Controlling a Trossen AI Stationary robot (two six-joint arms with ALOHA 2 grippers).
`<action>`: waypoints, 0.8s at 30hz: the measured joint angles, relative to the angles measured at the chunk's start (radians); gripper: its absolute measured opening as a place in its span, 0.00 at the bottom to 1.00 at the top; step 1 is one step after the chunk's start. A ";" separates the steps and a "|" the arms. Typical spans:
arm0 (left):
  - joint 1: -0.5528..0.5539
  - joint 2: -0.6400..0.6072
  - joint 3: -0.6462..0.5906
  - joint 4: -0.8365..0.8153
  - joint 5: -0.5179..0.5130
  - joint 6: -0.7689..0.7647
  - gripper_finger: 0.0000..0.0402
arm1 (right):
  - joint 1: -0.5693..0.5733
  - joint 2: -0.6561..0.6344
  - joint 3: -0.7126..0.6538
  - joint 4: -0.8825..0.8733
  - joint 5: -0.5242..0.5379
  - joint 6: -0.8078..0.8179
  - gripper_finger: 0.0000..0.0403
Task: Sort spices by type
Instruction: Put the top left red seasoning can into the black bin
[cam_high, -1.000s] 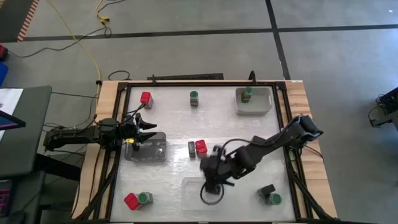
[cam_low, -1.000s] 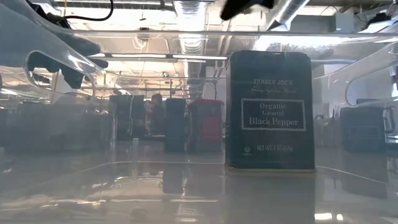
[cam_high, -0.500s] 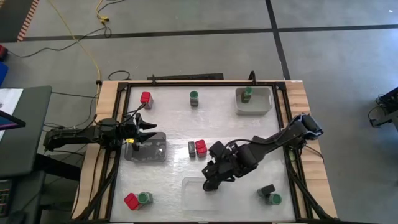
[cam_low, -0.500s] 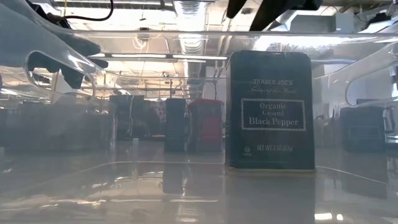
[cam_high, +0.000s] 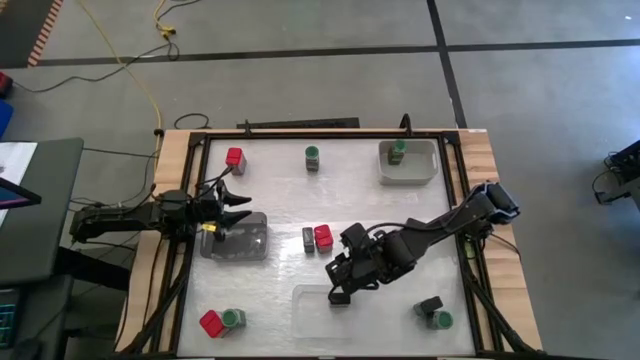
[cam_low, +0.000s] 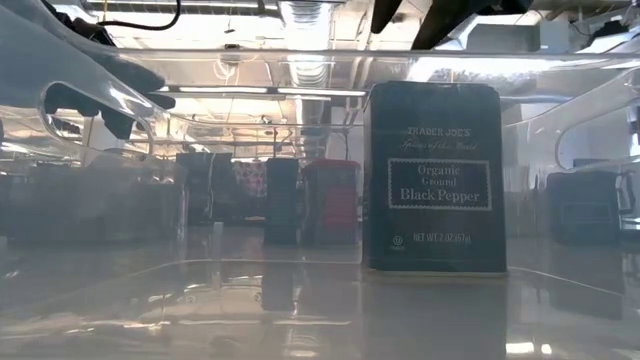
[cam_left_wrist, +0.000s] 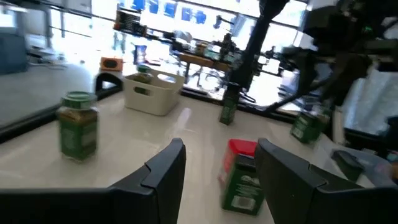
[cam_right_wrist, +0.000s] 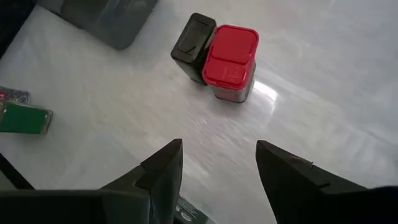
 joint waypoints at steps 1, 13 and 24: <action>0.000 0.000 0.000 0.001 -0.006 -0.003 0.46 | -0.005 0.000 0.000 0.000 0.000 0.002 0.57; 0.000 0.000 0.000 0.010 0.016 0.007 0.68 | -0.062 0.000 0.000 0.058 -0.015 -0.095 0.57; 0.000 0.000 0.000 0.003 0.029 -0.108 0.74 | -0.119 0.001 0.000 0.080 -0.020 -0.174 0.57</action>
